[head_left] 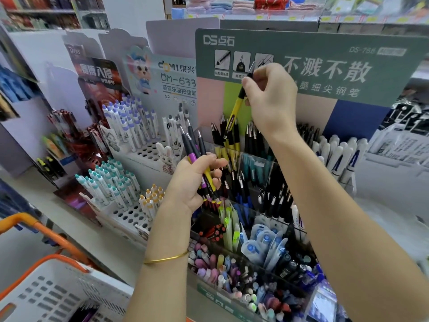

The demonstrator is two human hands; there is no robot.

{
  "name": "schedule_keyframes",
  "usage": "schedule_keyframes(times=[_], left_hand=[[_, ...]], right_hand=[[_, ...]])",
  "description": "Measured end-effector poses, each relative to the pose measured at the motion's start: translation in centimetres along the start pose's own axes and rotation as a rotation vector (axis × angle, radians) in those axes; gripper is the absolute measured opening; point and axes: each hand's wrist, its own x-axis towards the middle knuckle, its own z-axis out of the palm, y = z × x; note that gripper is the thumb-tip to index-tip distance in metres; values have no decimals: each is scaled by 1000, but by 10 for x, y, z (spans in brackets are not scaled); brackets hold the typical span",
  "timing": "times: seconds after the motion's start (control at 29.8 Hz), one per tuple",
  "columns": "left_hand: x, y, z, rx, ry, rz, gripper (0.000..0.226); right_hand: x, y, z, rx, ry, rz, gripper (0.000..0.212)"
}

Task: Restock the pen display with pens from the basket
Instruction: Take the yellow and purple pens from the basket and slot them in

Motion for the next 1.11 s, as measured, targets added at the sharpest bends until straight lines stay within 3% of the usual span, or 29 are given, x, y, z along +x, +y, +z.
schedule_keyframes(times=[0.17,0.34,0.4,0.57,0.64,0.74,0.84,1.01,1.11], left_hand=[[2,-1,1,38,-45,32,6],[-2,1,1,28,-73,45,13],[-2,1,1,15,-87,43,11],[-2,2,0,3,-140,48,13],[-2,2,2,1,-166,59,9],[-3,2,5,11,-196,89,15],[-4,1,5,-30,-204,80,19],[-3,1,-1,-42,-174,10,12],[-1,-3,-4,22,-83,17,13]], right_hand=[[-7,11,16,-324,-134,-70,18],[-16,21,28,-809,-293,-210,28],[-17,21,27,-880,-347,-213,30],[-18,6,13,-555,-208,-208,33],[-23,-2,11,-382,-331,-178,38],[-28,-4,11,-328,-523,-143,32],[-28,-4,9,-178,-535,-69,29],[-14,-5,6,72,-173,60,17],[-7,-3,2,92,40,41,9]])
